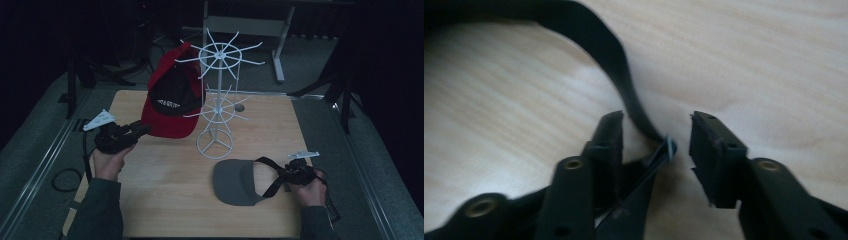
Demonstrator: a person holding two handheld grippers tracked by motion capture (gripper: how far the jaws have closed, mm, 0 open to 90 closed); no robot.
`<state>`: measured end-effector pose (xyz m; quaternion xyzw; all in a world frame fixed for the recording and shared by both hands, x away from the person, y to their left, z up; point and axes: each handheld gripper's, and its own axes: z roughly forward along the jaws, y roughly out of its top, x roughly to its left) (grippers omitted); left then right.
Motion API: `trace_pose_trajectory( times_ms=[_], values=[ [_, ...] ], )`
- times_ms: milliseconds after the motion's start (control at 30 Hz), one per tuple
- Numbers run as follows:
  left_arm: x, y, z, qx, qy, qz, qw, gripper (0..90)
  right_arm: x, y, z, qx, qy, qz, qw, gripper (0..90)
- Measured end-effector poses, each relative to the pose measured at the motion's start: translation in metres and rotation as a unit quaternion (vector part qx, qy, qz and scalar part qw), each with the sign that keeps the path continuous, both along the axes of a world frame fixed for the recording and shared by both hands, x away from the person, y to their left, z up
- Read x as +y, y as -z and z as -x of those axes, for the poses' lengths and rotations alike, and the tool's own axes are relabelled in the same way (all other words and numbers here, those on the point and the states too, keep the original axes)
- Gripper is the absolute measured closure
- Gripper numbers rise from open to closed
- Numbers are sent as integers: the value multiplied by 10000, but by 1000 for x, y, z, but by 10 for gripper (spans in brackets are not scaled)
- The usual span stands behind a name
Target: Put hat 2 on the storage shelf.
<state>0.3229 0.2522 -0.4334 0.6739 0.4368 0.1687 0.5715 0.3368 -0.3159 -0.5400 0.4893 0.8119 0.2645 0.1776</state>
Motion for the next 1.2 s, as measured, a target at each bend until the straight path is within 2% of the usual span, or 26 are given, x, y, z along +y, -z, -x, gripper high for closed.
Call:
trace_pose_trajectory(
  times_ms=[167, 267, 367, 467, 533, 567, 600, 633, 767, 867, 1000, 1067, 1100, 1200],
  values=[
    [1, 0, 1, -9, 0, 6, 10000, 611, 1, 0, 8, 222, 98, 64, 9997, 542],
    [2, 2, 0, 5, -14, 1, 10000, 609, 2, 2, 7, 297, 146, 121, 9994, 611],
    [3, 4, 1, 26, -55, -42, 10000, 606, 1, 2, 4, 314, 274, 70, 9991, 756],
    [6, 5, 2, 25, -91, -21, 10000, 606, 1, 1, 4, 397, 304, 48, 9987, 809],
    [7, 5, 2, 22, -108, -14, 9999, 605, 1, 1, 4, 416, 332, 42, 9986, 803],
    [8, 5, 3, 12, -105, -19, 9999, 605, 0, 1, 4, 421, 363, 58, 9984, 767],
    [9, 4, 5, -6, -128, -24, 9999, 603, -1, 1, 4, 410, 422, 92, 9982, 686],
    [9, 4, 5, -6, -128, -24, 9999, 603, -1, 1, 4, 410, 422, 92, 9982, 686],
    [14, 6, 8, -19, -196, -20, 9998, 602, -3, 0, 4, 557, 462, -4, 9974, 755],
    [17, 8, 10, -15, -240, -9, 9997, 599, 0, -1, 3, 635, 465, 4, 9969, 843],
    [20, 10, 11, 3, -325, -62, 9995, 598, 0, -1, 2, 550, 498, 35, 9972, 857],
    [22, 10, 11, 2, -383, -101, 9992, 596, 0, -1, 2, 380, 571, -14, 9976, 862],
    [23, 10, 11, 4, -395, -99, 9992, 596, 0, -1, 2, 380, 571, -14, 9976, 862],
    [25, 13, 11, 26, -475, -116, 9988, 591, 1, -3, 0, 136, 522, -79, 9985, 862]
  ],
)
